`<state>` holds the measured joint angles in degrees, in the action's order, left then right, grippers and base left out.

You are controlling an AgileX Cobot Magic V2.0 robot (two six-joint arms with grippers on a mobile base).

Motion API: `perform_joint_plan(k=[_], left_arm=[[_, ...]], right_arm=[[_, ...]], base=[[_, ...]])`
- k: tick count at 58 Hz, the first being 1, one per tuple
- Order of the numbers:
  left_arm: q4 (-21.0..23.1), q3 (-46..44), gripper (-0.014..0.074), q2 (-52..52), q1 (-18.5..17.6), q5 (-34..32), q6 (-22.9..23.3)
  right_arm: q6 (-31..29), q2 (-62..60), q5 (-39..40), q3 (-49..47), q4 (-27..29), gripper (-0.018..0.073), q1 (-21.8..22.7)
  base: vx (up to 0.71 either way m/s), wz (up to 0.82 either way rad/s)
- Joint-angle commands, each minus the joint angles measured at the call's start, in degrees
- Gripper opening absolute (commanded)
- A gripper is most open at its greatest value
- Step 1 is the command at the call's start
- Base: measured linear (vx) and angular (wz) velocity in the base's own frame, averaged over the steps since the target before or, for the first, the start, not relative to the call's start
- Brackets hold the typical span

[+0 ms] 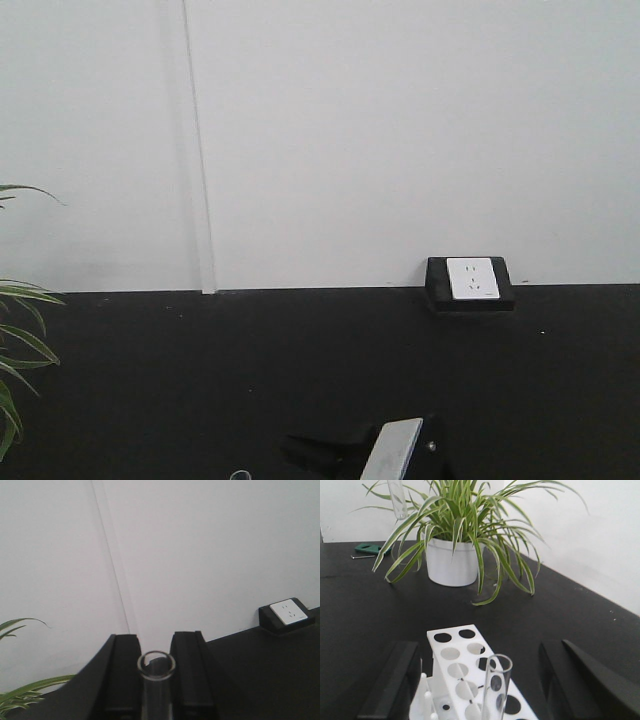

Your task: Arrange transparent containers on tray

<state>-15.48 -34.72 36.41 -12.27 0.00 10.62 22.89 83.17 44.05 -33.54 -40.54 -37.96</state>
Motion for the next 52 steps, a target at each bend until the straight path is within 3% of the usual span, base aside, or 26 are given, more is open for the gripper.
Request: perform_joint_plan(k=[1,17,34,52], left_arm=[[0.57,-2.26,-0.0001,-0.33,-0.30,-4.38,0.24],[0.57,-2.26,-0.0001,-0.33,-0.30,-4.38,0.24],[0.57,-2.26,-0.0001,-0.33,-0.30,-4.38,0.24],[0.57,-2.26,-0.0001,-0.33,-0.30,-4.39,0.18]], right_arm=[[0.01,0.85,7.29,-1.52,1.74,0.0536,0.06],[-4.55,7.99,15.56,-1.77,8.53,0.0536,0.06],[-4.55,14.28,19.59,-5.59,8.52,0.0522,0.06],[-4.49,19.13,20.27,-8.20,8.45,0.0408,0.06]], base=[[0.00,0.00],[0.00,0.00],[0.00,0.00],[0.00,0.00]])
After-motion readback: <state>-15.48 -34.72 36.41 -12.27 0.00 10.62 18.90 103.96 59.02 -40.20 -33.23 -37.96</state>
